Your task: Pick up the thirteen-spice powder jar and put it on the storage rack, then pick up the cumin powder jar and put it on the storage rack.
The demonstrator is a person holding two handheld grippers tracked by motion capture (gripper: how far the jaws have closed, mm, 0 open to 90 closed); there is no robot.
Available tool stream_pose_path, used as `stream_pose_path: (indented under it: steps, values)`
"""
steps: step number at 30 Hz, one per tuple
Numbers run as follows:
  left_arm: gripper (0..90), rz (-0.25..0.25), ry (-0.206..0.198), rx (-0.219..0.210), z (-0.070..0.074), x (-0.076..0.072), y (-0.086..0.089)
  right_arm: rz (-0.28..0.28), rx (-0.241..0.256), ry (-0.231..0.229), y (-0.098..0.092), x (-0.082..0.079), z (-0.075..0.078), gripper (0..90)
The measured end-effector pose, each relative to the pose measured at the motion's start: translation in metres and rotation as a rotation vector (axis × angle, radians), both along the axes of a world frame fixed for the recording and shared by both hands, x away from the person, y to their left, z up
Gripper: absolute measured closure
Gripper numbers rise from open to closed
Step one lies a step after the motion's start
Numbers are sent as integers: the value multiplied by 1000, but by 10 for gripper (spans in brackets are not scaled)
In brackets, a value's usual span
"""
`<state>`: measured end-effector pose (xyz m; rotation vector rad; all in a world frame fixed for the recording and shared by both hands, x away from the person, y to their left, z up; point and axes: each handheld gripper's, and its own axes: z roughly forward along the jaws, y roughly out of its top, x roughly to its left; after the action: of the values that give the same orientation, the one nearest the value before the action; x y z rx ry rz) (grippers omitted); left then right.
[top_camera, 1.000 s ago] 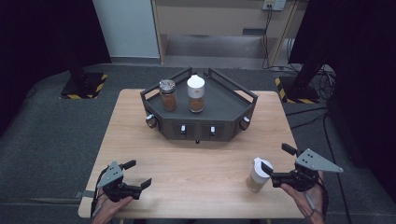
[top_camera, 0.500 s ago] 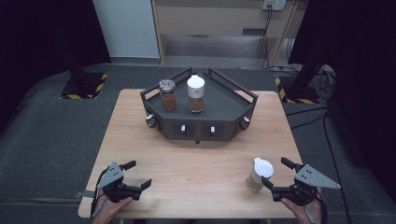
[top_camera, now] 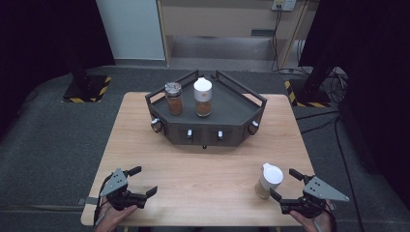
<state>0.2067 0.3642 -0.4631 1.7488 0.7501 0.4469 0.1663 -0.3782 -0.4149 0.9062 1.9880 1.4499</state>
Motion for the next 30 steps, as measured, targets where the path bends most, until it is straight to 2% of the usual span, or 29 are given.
stream_pose_path:
  steps: [22, 30]
  values:
    - [11, -8, 0, 4, 0, 1, -1, -12, 6, -1, 1, -2, 0, 25]
    - [11, -9, 2, 9, 0, 1, -1, -13, 11, 4, -1, -3, 6, 15]
